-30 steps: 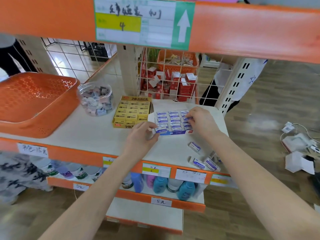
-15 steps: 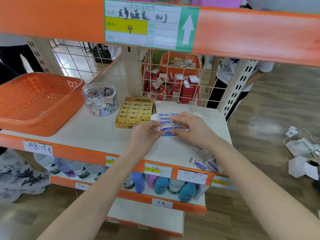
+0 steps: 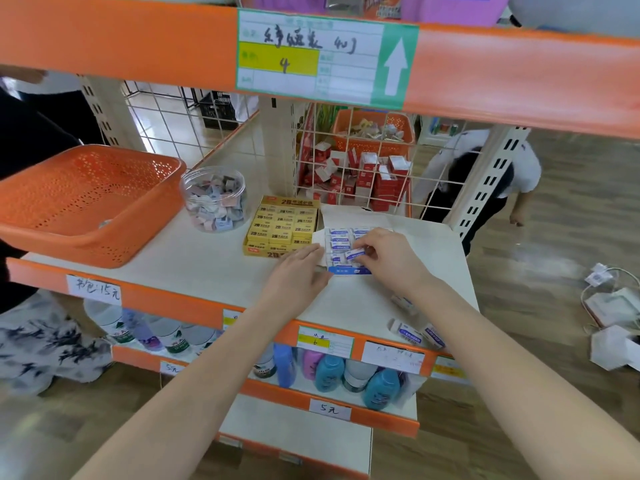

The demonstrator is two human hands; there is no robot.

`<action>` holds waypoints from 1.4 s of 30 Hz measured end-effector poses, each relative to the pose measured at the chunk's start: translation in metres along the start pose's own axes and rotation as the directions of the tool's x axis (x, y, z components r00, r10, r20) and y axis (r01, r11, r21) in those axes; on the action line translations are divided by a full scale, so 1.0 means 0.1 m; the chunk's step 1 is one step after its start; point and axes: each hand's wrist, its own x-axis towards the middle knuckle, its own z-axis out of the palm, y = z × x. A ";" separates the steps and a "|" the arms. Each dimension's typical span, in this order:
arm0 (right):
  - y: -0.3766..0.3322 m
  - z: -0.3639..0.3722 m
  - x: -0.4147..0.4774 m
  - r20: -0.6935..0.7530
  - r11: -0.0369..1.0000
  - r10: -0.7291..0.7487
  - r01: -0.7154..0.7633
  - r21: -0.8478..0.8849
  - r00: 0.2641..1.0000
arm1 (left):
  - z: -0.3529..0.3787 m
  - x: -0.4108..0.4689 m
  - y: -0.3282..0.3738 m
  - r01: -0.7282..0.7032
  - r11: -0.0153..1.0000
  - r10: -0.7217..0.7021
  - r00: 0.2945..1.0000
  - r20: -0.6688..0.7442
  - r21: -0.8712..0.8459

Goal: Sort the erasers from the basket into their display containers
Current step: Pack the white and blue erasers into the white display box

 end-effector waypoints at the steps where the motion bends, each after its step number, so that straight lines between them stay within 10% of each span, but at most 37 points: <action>1: -0.02 0.01 0.02 -0.006 1.000 0.010 -0.009 0.006 1.000 | 0.01 0.01 -0.01 -0.006 1.000 0.006 1.000 -0.005 0.008; 27: 0.20 -0.16 -0.37 -0.125 0.991 0.055 -0.039 0.126 0.991 | 0.10 -0.04 0.28 -0.172 0.984 0.168 0.982 -0.089 -0.038; 42: 0.72 -0.43 -1.34 0.116 0.968 0.176 -0.193 0.157 0.978 | 0.60 0.19 0.80 -0.420 0.899 0.437 0.881 0.183 -0.125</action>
